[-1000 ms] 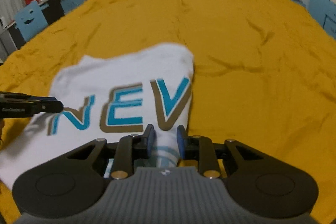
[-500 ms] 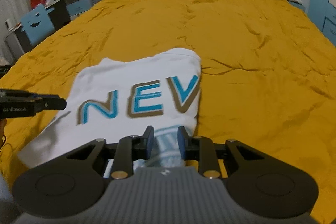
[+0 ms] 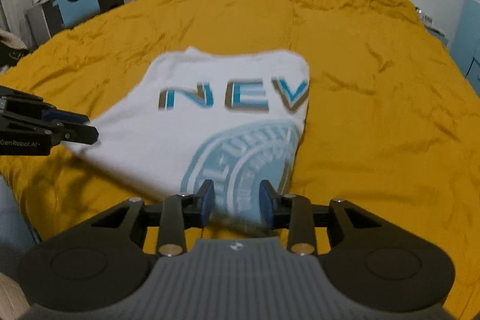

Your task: Fold small clothes

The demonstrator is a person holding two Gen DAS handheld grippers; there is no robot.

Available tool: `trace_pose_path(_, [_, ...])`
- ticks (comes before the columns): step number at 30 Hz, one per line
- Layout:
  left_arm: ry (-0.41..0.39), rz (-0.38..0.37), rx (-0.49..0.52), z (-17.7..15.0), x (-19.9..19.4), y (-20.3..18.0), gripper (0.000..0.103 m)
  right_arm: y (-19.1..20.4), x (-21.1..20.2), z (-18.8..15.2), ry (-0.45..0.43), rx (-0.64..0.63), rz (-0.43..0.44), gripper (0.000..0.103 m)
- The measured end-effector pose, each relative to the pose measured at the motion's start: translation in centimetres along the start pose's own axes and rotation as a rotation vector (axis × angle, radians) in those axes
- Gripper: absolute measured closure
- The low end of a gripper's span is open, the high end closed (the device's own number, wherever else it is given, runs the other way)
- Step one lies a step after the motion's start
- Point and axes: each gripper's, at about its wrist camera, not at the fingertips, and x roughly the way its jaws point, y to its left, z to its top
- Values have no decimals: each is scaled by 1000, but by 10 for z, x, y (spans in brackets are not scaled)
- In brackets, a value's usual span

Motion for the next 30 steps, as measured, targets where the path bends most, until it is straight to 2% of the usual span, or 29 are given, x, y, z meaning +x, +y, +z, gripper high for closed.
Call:
trace_pose_path(3, [44, -6, -10, -10, 14, 4, 73, 1, 11, -12, 37, 4, 0, 73])
trace_pose_path(8, [54, 10, 26, -23, 28, 0, 73, 2, 30, -26, 53, 5, -1, 73])
trace_pose_path(16, [9, -14, 36, -39, 34, 5, 74, -2, 43, -45, 22, -12, 12, 73])
trace_pose_path(24, [-25, 16, 45, -34, 20, -2, 73, 4, 40, -29, 67, -24, -10, 73])
trace_pose_path(26, [-45, 32, 56, -30, 11, -5, 69, 8, 35, -21, 81, -36, -23, 70])
trace_pose_path(27, [-57, 38, 61, -29, 6, -7, 66, 10, 31, -17, 80, -38, -28, 64])
trace_pose_path(28, [-75, 43, 67, -27, 1, -9, 60, 11, 26, -14, 77, -37, -24, 52])
trace_pose_path(30, [-121, 50, 81, -24, -12, -15, 51, 14, 13, -9, 49, -36, 0, 41])
